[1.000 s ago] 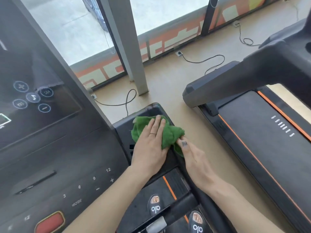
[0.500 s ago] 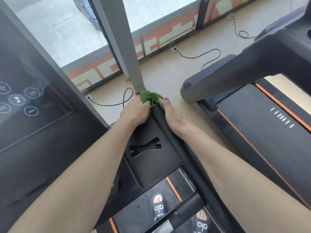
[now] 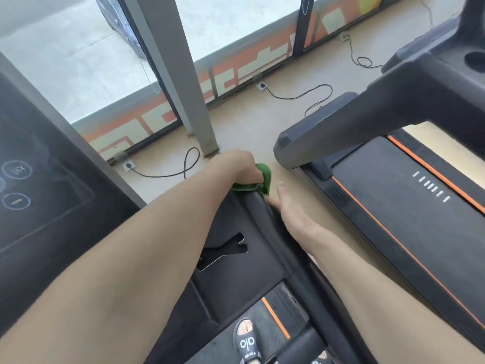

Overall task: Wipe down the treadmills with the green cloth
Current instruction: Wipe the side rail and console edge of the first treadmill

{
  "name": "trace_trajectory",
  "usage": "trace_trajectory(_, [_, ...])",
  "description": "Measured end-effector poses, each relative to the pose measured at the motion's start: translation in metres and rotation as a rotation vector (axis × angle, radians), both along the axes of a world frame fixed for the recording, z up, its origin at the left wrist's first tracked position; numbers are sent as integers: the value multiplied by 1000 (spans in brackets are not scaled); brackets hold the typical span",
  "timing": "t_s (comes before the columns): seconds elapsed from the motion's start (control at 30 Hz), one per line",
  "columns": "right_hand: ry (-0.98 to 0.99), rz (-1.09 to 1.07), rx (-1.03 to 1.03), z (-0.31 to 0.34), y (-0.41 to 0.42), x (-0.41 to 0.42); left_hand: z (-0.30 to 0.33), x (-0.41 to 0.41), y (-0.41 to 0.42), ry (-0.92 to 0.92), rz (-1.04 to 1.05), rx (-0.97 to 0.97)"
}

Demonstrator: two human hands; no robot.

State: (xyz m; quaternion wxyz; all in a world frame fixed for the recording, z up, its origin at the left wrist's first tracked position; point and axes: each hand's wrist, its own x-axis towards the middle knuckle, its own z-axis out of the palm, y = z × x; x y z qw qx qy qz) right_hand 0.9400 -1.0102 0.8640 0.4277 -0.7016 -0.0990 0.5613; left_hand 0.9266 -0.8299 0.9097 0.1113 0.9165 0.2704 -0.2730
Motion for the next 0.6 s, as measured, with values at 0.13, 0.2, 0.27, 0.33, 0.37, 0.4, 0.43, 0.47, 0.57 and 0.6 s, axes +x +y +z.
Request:
trace_trajectory(0.13, [-22,153,32,-5,27,13,-9,-3,9,-28,140,-9])
trace_trajectory(0.2, [-64,164,16,-11,3,9,-6,-15,-13,-110,65,121])
trace_trajectory(0.27, [-147,116,48,-6,-38,-2,0,-38,-47,-266,-37,203])
trace_trajectory(0.33, [-285,47,84,8,-83,-21,-1,-70,-88,-442,-115,121])
trace_trajectory(0.37, [-354,19,98,15,-105,-33,-5,-89,-110,-504,-121,63])
trace_trajectory(0.4, [-407,14,136,22,-124,-46,-11,-109,-131,-542,-101,17])
trace_trajectory(0.43, [-437,15,172,24,-137,-58,-17,-128,-148,-571,-69,-10])
trace_trajectory(0.47, [-464,17,185,25,-145,-66,-20,-145,-160,-593,-40,-16])
trace_trajectory(0.57, [-546,79,180,24,-133,-69,-27,-167,-156,-606,-22,129])
trace_trajectory(0.6, [-569,125,178,27,-119,-64,-25,-163,-145,-604,3,189])
